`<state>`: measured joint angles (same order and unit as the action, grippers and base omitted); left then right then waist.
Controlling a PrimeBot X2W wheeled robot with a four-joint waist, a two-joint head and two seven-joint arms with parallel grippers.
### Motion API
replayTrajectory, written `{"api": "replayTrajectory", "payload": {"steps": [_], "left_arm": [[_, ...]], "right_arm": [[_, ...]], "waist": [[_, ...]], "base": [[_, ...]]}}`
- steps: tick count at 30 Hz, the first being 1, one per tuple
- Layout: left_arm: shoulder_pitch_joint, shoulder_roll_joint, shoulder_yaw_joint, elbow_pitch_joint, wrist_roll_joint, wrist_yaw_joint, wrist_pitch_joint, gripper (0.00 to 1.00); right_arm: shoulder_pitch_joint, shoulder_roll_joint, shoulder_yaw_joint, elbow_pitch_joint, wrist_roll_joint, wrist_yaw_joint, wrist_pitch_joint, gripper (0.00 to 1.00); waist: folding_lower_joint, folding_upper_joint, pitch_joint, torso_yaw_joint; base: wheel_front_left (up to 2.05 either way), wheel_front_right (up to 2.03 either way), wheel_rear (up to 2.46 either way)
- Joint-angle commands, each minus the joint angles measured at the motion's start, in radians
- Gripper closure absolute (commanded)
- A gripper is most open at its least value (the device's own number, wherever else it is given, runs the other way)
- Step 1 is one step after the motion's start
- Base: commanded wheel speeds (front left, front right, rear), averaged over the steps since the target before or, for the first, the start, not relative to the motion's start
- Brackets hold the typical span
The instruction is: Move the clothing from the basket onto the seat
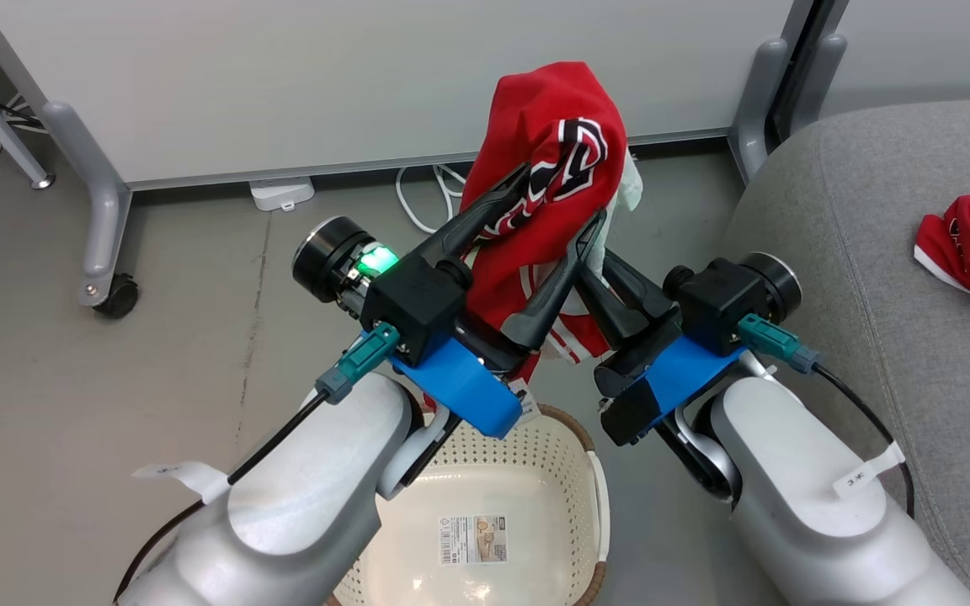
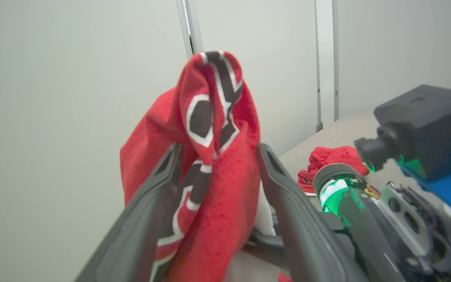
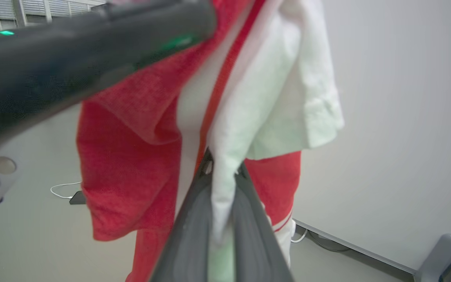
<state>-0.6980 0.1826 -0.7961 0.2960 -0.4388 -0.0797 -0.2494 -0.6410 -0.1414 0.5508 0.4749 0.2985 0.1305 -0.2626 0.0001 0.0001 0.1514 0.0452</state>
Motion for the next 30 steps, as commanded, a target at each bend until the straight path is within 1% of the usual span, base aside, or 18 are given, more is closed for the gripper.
{"api": "replayTrajectory", "payload": {"steps": [1,5,12,24,30], "left_arm": [[-0.008,0.008,0.005,0.004,0.002,0.005,-0.005,0.0],[0.001,0.02,0.011,0.003,0.002,0.01,-0.007,0.0],[0.013,0.038,0.009,-0.004,0.0,0.017,-0.005,0.0],[0.001,0.062,-0.005,-0.021,0.005,0.02,0.008,0.0],[0.0,0.07,-0.021,-0.027,0.009,0.013,0.017,0.0]], "right_arm": [[0.007,-0.005,-0.012,-0.009,0.006,0.001,-0.003,1.0],[0.027,-0.006,-0.047,-0.022,0.01,0.001,-0.003,1.0],[0.055,-0.009,-0.106,-0.049,-0.004,0.001,-0.004,1.0],[0.107,0.002,-0.232,-0.112,-0.035,0.001,-0.004,1.0],[0.138,0.011,-0.282,-0.149,-0.048,0.001,-0.004,1.0]], "waist": [[-0.0001,-0.0001,0.0,-0.001],[-0.0001,-0.0001,0.008,-0.011],[-0.0001,-0.0001,0.031,-0.048],[-0.0001,-0.0001,0.092,-0.156],[-0.0001,-0.0001,0.12,-0.217]], "base": [[0.0,0.0,0.0],[0.0,0.0,0.0],[0.0,0.0,0.0],[0.0,0.0,0.0],[0.0,0.0,0.0]]}}
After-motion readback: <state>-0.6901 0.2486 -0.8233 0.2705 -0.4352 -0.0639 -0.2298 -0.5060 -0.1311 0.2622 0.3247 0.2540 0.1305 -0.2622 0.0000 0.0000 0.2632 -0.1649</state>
